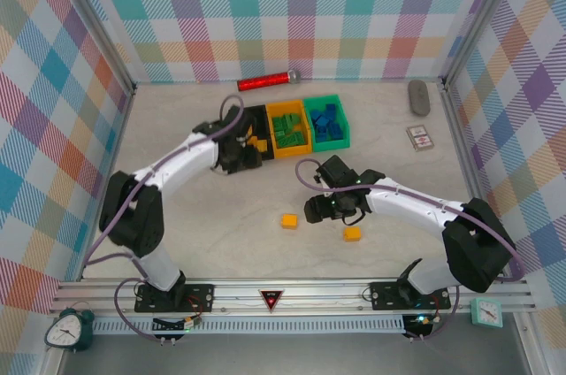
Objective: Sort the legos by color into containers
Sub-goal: Place the lego in the container, then pick up the lego from the bottom-center of the table.
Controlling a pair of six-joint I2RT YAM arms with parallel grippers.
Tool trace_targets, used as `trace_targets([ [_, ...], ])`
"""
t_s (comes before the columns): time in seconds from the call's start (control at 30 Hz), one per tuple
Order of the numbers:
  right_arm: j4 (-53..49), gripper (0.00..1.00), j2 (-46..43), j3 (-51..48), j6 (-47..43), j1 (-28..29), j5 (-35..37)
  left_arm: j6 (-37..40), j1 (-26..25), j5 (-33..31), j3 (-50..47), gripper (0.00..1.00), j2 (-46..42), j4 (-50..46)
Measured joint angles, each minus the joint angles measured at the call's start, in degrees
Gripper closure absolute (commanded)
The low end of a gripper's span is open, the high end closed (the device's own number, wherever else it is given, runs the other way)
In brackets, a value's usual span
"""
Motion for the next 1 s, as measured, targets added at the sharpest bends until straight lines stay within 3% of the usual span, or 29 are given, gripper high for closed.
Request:
trace_targets([
  [0.13, 1.1, 0.27, 0.4, -0.2, 1.3, 2.9, -0.2, 2.5, 3.6, 0.5, 13.7, 0.64, 9.0, -0.8],
  [0.27, 2.7, 0.25, 2.1, -0.2, 2.3, 4.8, -0.4, 4.0, 6.3, 2.2, 25.6, 0.41, 18.2, -2.6],
  [0.4, 3.5, 0.23, 4.9, 0.4, 2.9, 6.1, -0.3, 4.9, 7.4, 4.8, 28.8, 0.29, 22.1, -3.2],
  [0.6, 3.9, 0.22, 10.3, 4.3, 3.0, 7.2, -0.1, 5.1, 7.6, 7.1, 16.2, 0.24, 14.0, 1.2],
  [0.87, 4.7, 0.20, 14.3, 9.7, 3.0, 8.7, -0.3, 5.1, 7.6, 7.3, -1.7, 0.24, -9.4, 5.8],
  [1.0, 4.7, 0.22, 17.9, 12.4, 3.0, 8.9, -0.3, 5.1, 7.6, 6.6, -6.9, 0.23, -15.4, 5.9],
])
